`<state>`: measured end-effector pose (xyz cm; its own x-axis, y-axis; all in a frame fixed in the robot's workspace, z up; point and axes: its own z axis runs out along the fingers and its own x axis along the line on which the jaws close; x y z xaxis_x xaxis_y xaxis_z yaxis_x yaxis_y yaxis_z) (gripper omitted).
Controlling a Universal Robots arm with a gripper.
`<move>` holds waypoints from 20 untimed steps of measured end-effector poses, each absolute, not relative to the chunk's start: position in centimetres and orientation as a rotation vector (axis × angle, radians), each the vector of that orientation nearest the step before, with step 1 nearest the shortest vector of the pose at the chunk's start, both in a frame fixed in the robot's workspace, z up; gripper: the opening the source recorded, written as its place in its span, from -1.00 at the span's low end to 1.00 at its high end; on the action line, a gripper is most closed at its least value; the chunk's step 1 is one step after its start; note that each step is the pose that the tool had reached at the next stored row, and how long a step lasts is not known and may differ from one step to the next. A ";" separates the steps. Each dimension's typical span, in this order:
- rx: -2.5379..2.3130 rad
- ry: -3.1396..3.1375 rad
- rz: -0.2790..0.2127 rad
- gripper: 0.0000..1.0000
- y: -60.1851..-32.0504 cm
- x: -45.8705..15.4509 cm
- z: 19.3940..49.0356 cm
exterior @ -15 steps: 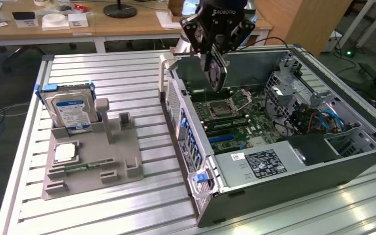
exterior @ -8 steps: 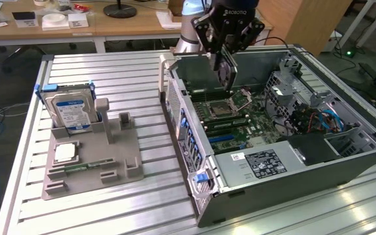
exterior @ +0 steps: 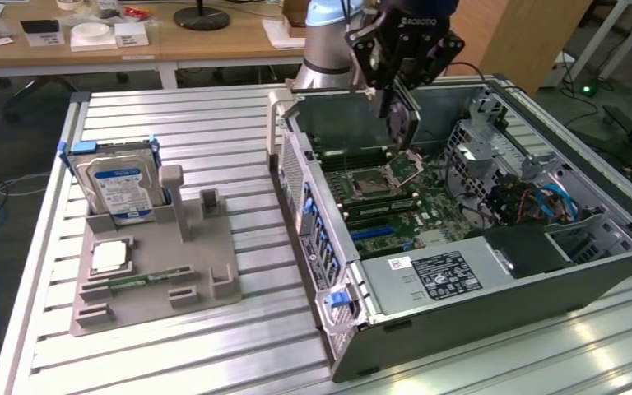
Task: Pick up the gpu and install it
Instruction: 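Pick up the gpu and move the gpu toward the slot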
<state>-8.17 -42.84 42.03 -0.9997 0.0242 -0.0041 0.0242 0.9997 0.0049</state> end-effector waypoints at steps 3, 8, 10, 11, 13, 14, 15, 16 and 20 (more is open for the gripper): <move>0.038 3.137 0.008 -0.44 -42.8 -7.2 42.0; 0.038 3.137 0.008 -0.44 -42.8 -5.5 42.0; 0.038 3.137 0.008 -0.44 -42.8 -4.9 42.0; 0.038 3.137 0.008 -0.44 -42.8 -4.5 42.0; 0.038 3.137 0.008 -0.44 -42.8 -3.9 41.9; 0.038 3.137 0.008 -0.44 -42.8 -3.5 41.9; 0.038 3.137 0.008 -0.44 -42.8 -3.2 41.9; 0.038 3.137 0.008 -0.44 -42.8 -2.8 41.9; 0.038 3.137 0.008 -0.44 -42.8 -1.4 41.9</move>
